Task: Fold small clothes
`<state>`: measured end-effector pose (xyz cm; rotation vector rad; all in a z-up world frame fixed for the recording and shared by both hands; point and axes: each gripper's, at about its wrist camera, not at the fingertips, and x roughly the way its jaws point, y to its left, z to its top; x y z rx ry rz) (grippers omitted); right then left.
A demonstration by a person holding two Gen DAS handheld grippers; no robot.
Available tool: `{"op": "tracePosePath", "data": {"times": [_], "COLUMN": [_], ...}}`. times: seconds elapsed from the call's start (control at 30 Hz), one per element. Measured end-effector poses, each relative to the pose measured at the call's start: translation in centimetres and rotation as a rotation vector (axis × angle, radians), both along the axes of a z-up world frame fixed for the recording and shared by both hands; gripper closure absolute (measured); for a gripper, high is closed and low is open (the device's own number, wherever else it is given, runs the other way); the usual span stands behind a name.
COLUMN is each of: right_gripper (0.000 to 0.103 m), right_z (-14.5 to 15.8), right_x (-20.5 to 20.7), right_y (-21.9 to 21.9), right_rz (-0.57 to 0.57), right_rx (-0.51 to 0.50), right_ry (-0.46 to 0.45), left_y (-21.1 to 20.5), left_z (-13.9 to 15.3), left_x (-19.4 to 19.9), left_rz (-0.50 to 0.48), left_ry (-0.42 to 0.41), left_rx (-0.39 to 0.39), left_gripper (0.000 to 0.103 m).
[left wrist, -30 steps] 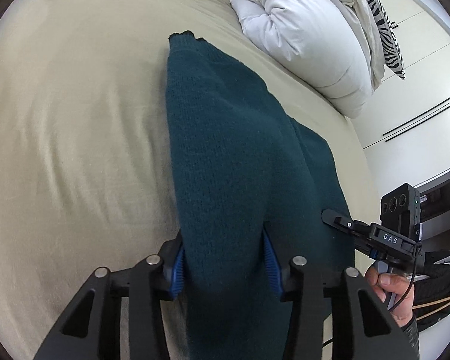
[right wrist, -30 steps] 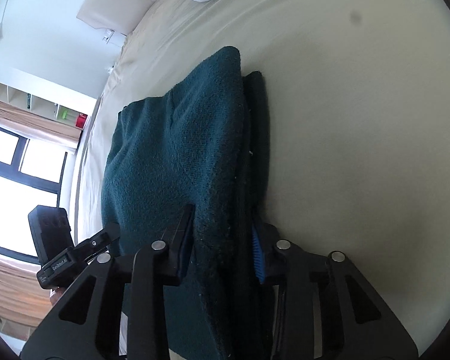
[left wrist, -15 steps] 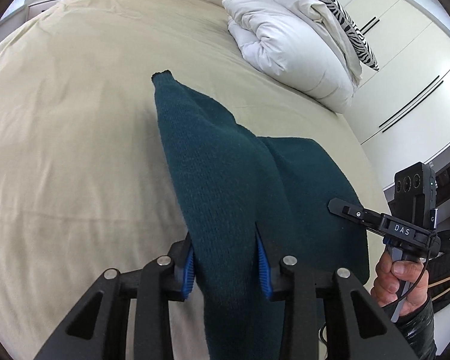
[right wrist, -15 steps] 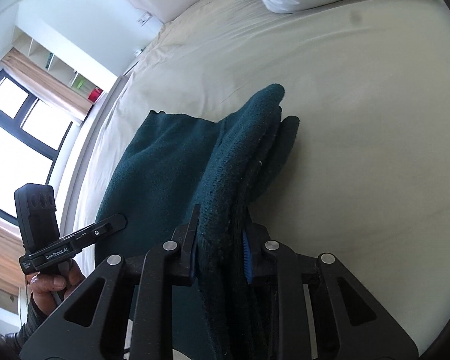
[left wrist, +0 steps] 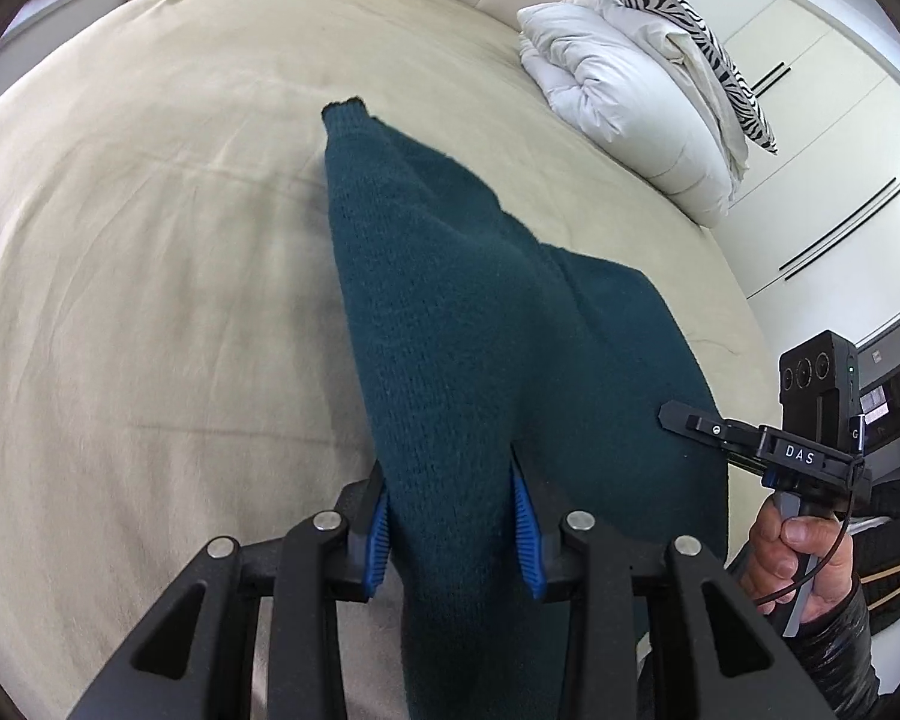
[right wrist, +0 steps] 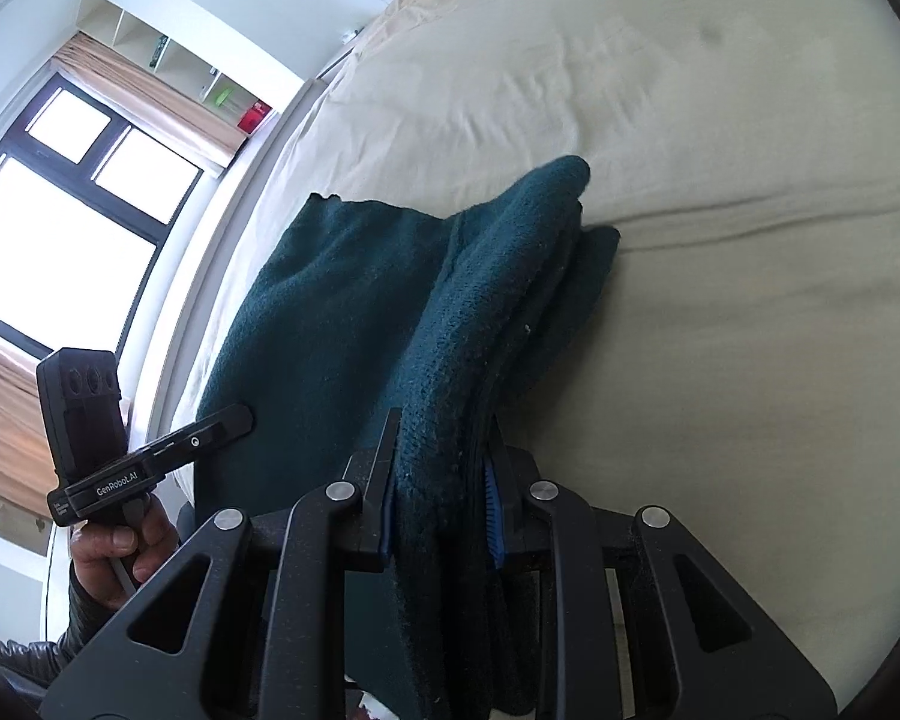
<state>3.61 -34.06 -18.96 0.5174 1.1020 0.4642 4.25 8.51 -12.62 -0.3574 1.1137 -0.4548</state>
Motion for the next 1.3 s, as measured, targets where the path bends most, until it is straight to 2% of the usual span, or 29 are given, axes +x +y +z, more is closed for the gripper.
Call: {"op": "tracePosePath", "data": {"times": [0.1,0.17,0.27,0.33,0.47,0.67,0.77,0.9,1.03,1.17,1.23,1.3], "right_gripper": [0.082,0.080,0.079,0.079,0.078,0.063,0.061,0.060,0.059,0.059,0.059,0.059], "right_z": [-2.5,-4.4,-5.6,-5.8,-5.4,-3.9,-3.0,-0.7,1.7,2.6,2.1,1.6], "right_x": [-0.3,-1.7,-1.9,-2.5,-2.5,-3.4,-4.5,-5.5,-4.6,-1.4,1.0,3.2], "right_y": [-0.9,-2.8,-3.5,-3.7,-3.2,-3.1,-3.4,-4.8,-5.4,-3.5,-2.2,-0.9], "right_rz": [-0.035,-0.061,-0.076,-0.077,-0.094,-0.113,-0.111,-0.178,-0.180,-0.121,-0.094,-0.068], "right_rx": [0.044,0.117,0.192,0.209,0.209,0.180,0.126,0.036,0.085,0.099,0.116,0.146], "right_ry": [0.050,0.080,0.073,0.062,0.062,0.060,0.053,0.007,-0.045,-0.056,-0.029,-0.008], "left_y": [0.4,0.4,1.0,1.4,1.0,1.5,1.6,2.0,0.7,-2.3,-3.2,-3.9], "left_z": [-1.3,-1.5,-2.8,-3.1,-2.8,-2.8,-1.9,1.1,3.9,3.3,2.2,1.5], "left_x": [0.0,0.0,0.3,0.2,0.2,0.0,-0.5,-1.3,-0.5,3.1,5.3,6.8], "left_rz": [0.000,-0.015,0.010,0.021,0.024,0.042,0.069,0.110,0.081,0.037,0.039,0.027], "left_ry": [0.002,-0.018,0.012,0.018,0.008,0.019,0.013,-0.065,-0.156,-0.161,-0.140,-0.145], "left_rx": [-0.024,-0.023,-0.118,-0.158,-0.143,-0.165,-0.139,-0.079,-0.052,-0.025,-0.020,0.018], "left_gripper": [0.063,0.060,0.056,0.056,0.056,0.053,0.052,0.052,0.045,0.045,0.045,0.044]}}
